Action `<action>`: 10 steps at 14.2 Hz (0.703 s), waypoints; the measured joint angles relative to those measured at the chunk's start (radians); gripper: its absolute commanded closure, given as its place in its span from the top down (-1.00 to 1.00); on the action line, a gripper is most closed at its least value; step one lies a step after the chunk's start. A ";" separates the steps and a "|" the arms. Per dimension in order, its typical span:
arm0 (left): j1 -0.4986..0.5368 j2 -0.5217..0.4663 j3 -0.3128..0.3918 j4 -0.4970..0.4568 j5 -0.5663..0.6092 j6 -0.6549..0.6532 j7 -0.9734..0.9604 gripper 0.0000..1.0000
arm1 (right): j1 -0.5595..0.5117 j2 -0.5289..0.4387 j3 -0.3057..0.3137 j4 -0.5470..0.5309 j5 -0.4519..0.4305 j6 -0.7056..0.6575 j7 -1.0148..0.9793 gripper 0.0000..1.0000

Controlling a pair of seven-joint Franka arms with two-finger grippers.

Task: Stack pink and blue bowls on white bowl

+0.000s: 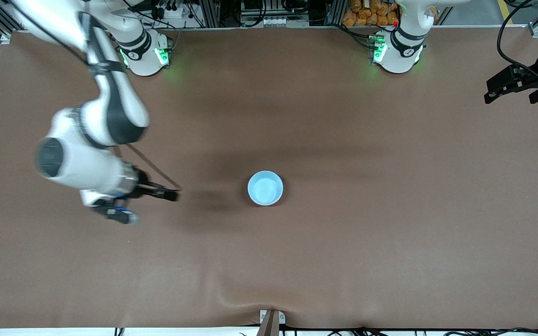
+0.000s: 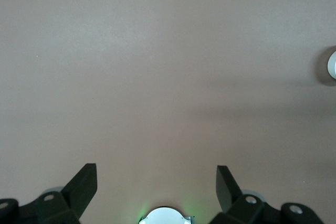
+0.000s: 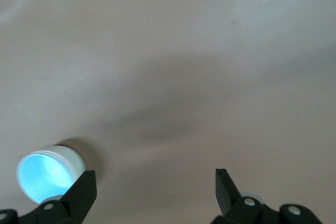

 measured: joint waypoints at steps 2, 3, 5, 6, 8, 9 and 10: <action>0.002 0.001 0.000 0.000 0.000 0.001 0.000 1.00 | -0.075 -0.071 -0.002 0.001 -0.063 -0.082 -0.110 1.00; 0.003 0.001 0.000 0.000 0.000 0.002 0.000 1.00 | -0.111 -0.109 -0.002 0.001 -0.087 -0.119 -0.166 1.00; 0.007 0.001 0.000 0.000 0.000 0.002 0.001 1.00 | -0.186 -0.183 -0.004 0.000 -0.116 -0.184 -0.284 1.00; 0.009 0.001 0.000 0.000 0.000 0.002 0.001 1.00 | -0.217 -0.216 -0.007 -0.001 -0.137 -0.206 -0.333 1.00; 0.010 0.001 0.000 0.000 0.000 0.002 0.001 1.00 | -0.236 -0.272 -0.034 -0.003 -0.179 -0.240 -0.395 1.00; 0.010 0.001 0.000 0.000 0.000 0.002 0.001 1.00 | -0.236 -0.297 -0.047 -0.004 -0.190 -0.255 -0.419 1.00; 0.010 0.001 0.000 0.000 0.000 0.003 0.001 1.00 | -0.236 -0.317 -0.055 -0.004 -0.197 -0.268 -0.435 1.00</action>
